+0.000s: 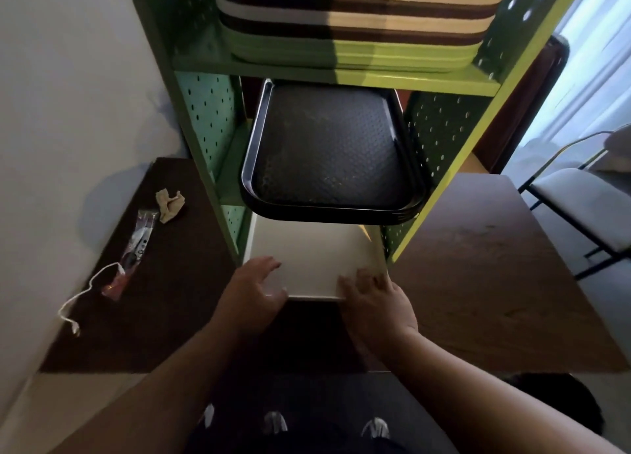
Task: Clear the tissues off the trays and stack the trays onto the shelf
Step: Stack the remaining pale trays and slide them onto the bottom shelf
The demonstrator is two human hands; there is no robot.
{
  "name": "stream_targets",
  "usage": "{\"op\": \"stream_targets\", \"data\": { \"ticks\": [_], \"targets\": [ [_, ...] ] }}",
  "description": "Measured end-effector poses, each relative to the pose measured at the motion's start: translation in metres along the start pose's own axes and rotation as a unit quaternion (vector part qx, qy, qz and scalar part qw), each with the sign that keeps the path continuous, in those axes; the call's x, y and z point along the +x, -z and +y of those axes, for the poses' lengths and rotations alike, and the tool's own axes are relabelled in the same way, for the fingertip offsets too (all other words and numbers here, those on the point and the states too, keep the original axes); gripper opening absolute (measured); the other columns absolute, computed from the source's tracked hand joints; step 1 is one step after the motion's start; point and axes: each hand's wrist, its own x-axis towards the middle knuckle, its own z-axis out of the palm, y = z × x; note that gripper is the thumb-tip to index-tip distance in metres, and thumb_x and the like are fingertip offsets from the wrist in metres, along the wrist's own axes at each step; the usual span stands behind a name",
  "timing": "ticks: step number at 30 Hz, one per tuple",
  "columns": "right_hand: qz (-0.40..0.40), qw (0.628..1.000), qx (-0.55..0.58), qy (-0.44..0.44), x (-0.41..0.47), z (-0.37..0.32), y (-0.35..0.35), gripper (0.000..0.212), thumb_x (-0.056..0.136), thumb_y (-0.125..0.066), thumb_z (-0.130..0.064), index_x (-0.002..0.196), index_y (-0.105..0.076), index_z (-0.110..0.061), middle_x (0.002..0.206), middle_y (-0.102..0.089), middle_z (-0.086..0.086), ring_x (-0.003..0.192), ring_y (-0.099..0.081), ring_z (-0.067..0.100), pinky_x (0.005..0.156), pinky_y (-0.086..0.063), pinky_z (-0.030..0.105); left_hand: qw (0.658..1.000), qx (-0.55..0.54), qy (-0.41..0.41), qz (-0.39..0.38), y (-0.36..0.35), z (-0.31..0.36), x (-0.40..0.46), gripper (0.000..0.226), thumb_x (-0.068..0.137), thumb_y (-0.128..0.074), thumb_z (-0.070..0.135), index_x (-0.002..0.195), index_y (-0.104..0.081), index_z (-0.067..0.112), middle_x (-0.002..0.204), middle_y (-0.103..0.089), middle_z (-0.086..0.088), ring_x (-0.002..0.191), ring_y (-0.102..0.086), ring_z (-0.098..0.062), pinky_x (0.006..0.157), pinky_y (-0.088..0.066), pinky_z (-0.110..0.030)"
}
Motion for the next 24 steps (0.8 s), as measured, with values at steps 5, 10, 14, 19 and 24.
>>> {"op": "stream_targets", "data": {
  "ticks": [5,10,14,19,24],
  "targets": [
    [-0.013,0.999,0.010,-0.037,0.023,-0.002,0.017,0.075,0.099,-0.056,-0.041,0.160,-0.016,-0.027,0.154,-0.036,0.014,0.134,-0.042,0.039,0.093,-0.050,0.043,0.957,0.267,-0.080,-0.074,-0.014,0.004,0.019,0.068,0.087,-0.061,0.042,0.151,-0.041,0.027,0.160,-0.036,-0.002,0.148,-0.030,-0.027,0.119,-0.018,-0.050],
    [-0.015,0.999,0.005,-0.050,0.038,0.002,0.021,0.074,0.099,-0.056,-0.042,0.160,-0.018,-0.026,0.153,-0.040,0.015,0.132,-0.045,0.038,0.094,-0.051,0.043,0.966,0.231,-0.098,-0.064,-0.009,0.000,0.041,0.045,0.096,-0.052,0.022,0.140,-0.057,0.026,0.155,-0.046,-0.004,0.140,-0.042,-0.033,0.111,-0.036,-0.041],
    [-0.008,0.999,0.004,-0.038,0.044,0.008,0.027,0.062,0.104,-0.048,-0.028,0.160,-0.022,-0.026,0.155,-0.041,0.014,0.138,-0.041,0.037,0.095,-0.052,0.045,0.963,0.239,-0.102,-0.071,-0.004,0.005,0.052,0.044,0.098,-0.049,0.022,0.140,-0.057,0.028,0.154,-0.047,-0.002,0.136,-0.043,-0.032,0.106,-0.040,-0.040],
    [-0.001,0.999,0.026,-0.038,0.045,0.015,0.027,0.058,0.104,-0.051,-0.023,0.157,-0.030,-0.025,0.151,-0.046,0.008,0.133,-0.048,0.036,0.093,-0.055,0.044,0.955,0.265,-0.089,-0.096,-0.001,0.014,0.058,0.043,0.088,-0.051,0.019,0.130,-0.062,0.025,0.142,-0.053,-0.004,0.118,-0.049,-0.033,0.096,-0.049,-0.041],
    [0.014,0.998,0.052,-0.032,0.045,0.019,0.030,0.044,0.102,-0.052,-0.025,0.146,-0.045,-0.021,0.143,-0.053,0.007,0.127,-0.054,0.032,0.090,-0.055,0.042,0.953,0.276,-0.073,-0.102,-0.002,0.024,0.060,0.038,0.084,-0.055,0.031,0.121,-0.061,0.022,0.127,-0.055,-0.003,0.112,-0.050,-0.028,0.087,-0.052,-0.040]
  ]
}}
